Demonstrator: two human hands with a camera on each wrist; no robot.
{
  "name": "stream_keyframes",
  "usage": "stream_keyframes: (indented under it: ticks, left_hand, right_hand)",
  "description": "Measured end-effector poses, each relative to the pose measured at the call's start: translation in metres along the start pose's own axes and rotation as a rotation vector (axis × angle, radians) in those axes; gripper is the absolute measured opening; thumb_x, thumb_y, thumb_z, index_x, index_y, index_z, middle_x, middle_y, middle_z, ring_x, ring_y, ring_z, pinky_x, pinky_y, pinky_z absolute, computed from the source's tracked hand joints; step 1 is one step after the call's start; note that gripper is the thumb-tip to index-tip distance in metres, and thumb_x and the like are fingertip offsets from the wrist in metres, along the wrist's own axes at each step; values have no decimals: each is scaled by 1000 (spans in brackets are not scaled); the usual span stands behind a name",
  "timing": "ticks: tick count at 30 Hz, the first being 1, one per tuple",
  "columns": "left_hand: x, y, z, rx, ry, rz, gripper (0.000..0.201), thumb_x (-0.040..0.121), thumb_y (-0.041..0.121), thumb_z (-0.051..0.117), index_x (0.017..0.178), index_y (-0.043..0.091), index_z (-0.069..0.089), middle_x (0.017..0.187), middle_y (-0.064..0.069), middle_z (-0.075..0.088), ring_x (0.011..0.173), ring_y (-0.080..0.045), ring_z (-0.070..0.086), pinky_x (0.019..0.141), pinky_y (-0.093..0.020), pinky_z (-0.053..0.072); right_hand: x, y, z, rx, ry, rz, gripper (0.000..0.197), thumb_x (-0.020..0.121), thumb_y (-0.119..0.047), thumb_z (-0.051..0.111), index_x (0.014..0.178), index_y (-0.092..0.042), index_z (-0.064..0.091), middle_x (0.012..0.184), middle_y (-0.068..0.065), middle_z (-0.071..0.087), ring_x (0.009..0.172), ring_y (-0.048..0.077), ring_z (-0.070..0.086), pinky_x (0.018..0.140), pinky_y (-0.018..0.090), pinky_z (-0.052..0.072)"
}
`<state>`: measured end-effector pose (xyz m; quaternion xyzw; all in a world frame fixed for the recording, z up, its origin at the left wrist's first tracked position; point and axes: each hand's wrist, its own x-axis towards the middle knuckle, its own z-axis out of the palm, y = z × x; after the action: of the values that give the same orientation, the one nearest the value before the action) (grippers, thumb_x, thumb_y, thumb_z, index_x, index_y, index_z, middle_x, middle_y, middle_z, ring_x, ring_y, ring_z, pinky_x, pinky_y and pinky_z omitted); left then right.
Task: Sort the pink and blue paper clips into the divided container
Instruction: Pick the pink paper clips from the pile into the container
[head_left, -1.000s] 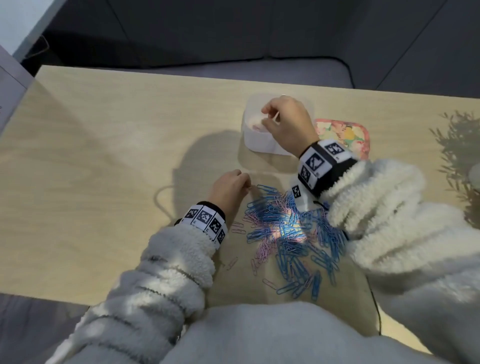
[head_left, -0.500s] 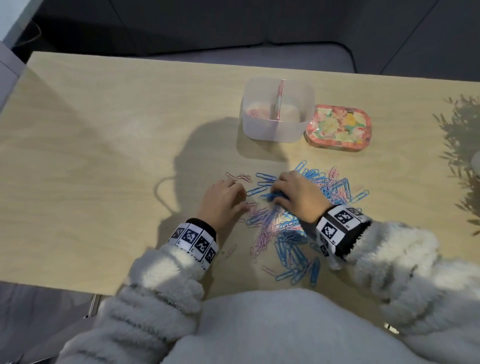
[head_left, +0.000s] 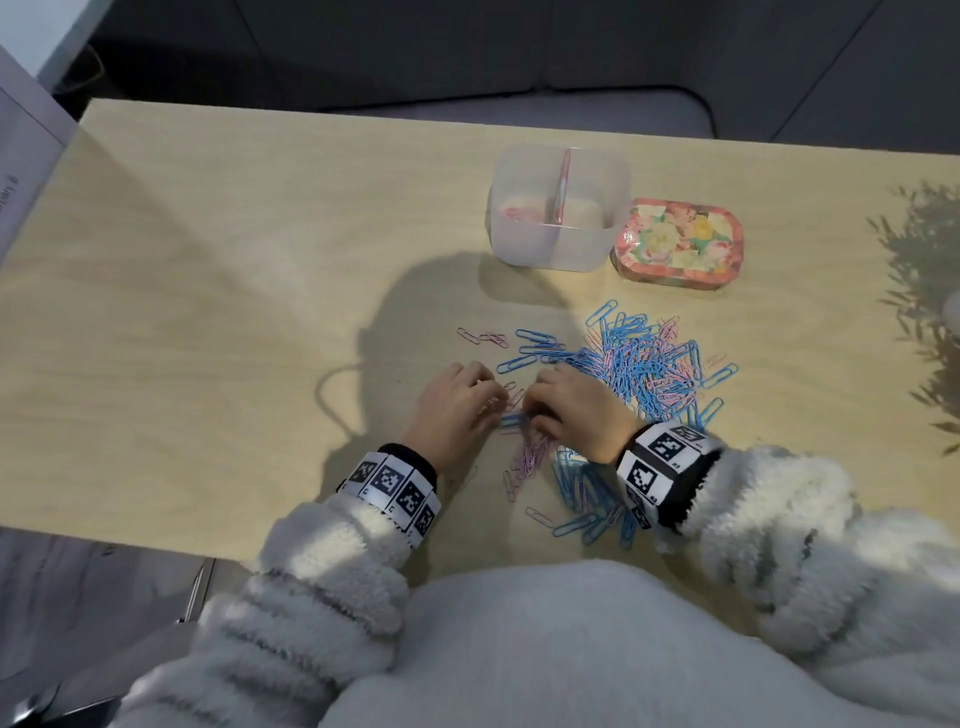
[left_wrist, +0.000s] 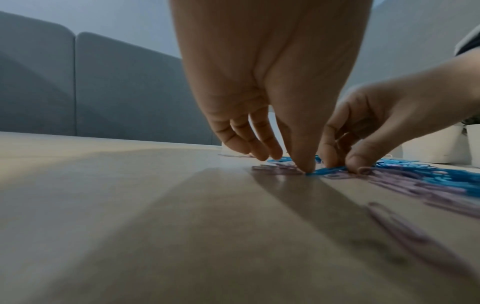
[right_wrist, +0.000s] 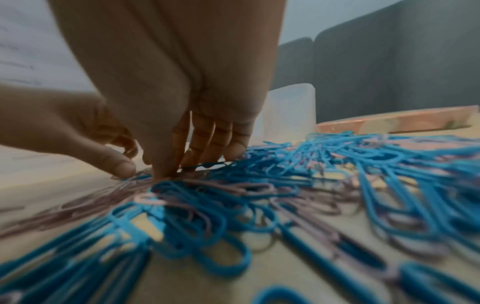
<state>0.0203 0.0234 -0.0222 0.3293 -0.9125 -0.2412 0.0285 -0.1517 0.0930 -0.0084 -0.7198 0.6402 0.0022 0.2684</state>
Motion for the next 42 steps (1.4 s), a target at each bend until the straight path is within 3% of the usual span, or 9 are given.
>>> stream_keyframes:
  ticks: [8,12,16,20,25,28,32,37,42]
  left_hand:
    - [-16,-2,-1,-12,-5,-64,16,85,25,59,94,14,66,100,-6,58,89,-25,52,79,-43,47]
    - [-38,-1,0,-54,-45,-169,58,68,61,60,103,14,55,100,-1,49,91,-18,49,81,-30,44]
    - [-53,8,12,-103,-43,-248,82,54,74,59,108,14,47,102,0,46,93,-18,47,84,-31,44]
    - [-42,24,20,-72,58,-290,67,61,61,66,108,19,46,104,0,46,96,-17,45,82,-31,42]
    - [-24,12,7,-155,-16,-291,32,78,26,66,103,8,56,102,-11,52,97,-29,51,85,-41,43]
    - [-29,1,-1,-136,59,-291,41,80,32,67,112,10,55,110,-9,51,103,-25,49,87,-35,40]
    - [-32,-2,-4,-60,-7,-225,71,68,38,75,127,11,47,124,-10,45,112,-26,41,98,-35,36]
    - [-17,7,-4,-56,-32,-196,30,81,26,63,106,10,60,106,-12,54,101,-28,48,84,-34,38]
    - [-5,5,-6,-45,-46,-193,22,84,22,60,99,6,59,100,-13,56,95,-29,51,75,-33,36]
  right_hand:
    - [-23,32,-4,261,156,148,3,79,-14,66,78,-13,63,81,0,56,89,23,50,77,37,43]
    - [-37,43,-10,118,304,241,7,81,-16,62,86,-11,63,92,8,61,94,29,50,82,38,40]
    - [-37,15,-2,53,263,7,38,72,-32,72,104,-15,64,101,6,61,97,27,51,87,44,44]
    - [-16,-9,8,-137,6,3,69,70,-44,71,129,-19,47,125,5,48,116,25,43,94,38,34]
    - [5,-18,2,27,96,2,30,84,-24,59,113,-13,62,112,8,59,111,27,49,92,33,33]
    - [2,-7,-5,125,149,45,32,85,-20,62,116,-10,62,114,10,63,112,27,52,96,36,37]
    - [0,-2,-7,20,60,-12,61,74,-32,73,128,-12,51,127,9,51,119,27,44,101,36,34]
    - [15,-21,-2,-138,55,-52,40,82,-34,61,119,-20,59,120,6,52,113,27,47,90,38,36]
    - [19,-21,-2,20,69,-8,24,88,-23,55,105,-12,67,101,10,60,101,28,55,80,38,42]
